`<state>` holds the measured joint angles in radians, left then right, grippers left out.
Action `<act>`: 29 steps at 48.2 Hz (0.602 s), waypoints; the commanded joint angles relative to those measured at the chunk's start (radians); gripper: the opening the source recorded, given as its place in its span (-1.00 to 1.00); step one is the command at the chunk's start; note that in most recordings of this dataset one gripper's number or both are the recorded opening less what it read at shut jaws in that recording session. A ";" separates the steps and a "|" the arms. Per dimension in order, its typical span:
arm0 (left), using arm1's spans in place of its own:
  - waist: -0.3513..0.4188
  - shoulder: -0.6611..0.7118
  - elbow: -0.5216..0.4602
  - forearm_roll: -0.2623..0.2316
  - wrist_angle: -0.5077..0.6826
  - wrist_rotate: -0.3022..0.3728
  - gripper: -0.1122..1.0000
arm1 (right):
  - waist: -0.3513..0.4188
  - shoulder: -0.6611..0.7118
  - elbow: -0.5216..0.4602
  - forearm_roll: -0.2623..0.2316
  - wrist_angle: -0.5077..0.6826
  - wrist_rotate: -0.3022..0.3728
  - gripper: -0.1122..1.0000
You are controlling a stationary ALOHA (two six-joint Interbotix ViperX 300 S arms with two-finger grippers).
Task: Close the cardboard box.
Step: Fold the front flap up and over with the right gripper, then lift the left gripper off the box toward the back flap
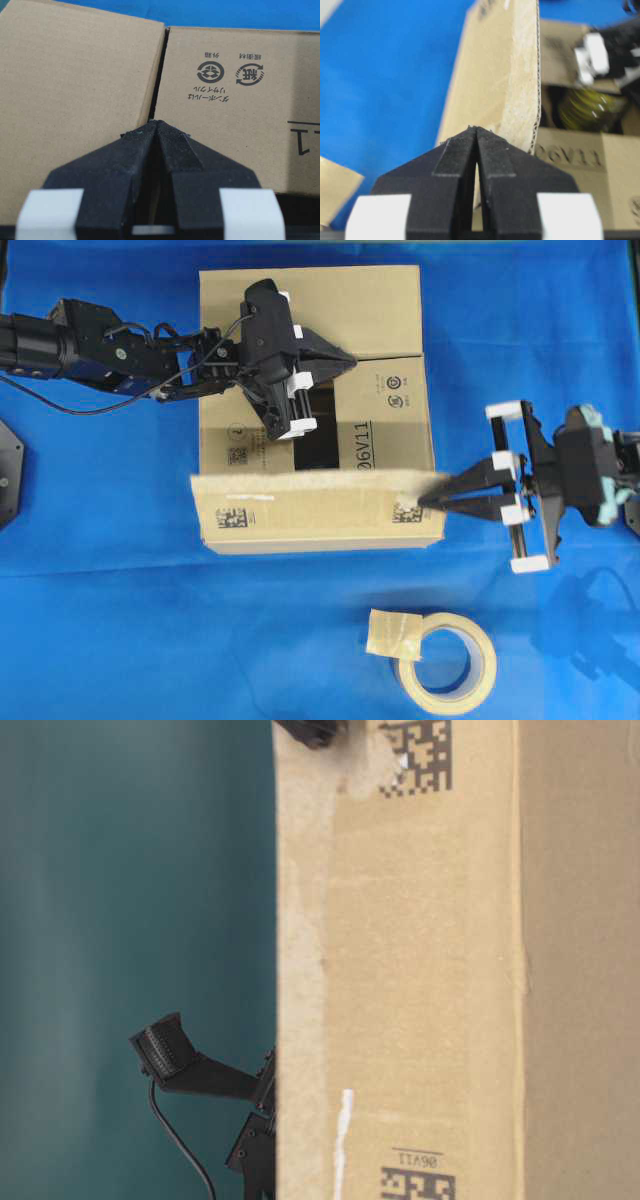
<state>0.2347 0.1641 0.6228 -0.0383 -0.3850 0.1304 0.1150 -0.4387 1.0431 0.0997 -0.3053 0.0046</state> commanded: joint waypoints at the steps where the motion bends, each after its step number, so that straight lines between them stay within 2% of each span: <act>1: -0.008 -0.021 -0.005 0.002 0.000 0.002 -0.80 | -0.040 0.011 -0.020 0.011 0.023 0.002 -0.80; 11: 0.000 -0.025 -0.006 0.002 0.000 0.014 -0.80 | -0.086 0.071 -0.029 0.026 0.046 0.002 -0.80; 29: 0.003 -0.025 -0.009 0.002 0.000 0.015 -0.80 | -0.098 0.167 -0.035 0.058 0.041 0.002 -0.80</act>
<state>0.2347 0.1641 0.6243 -0.0383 -0.3835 0.1457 0.0215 -0.2761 1.0262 0.1473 -0.2592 0.0077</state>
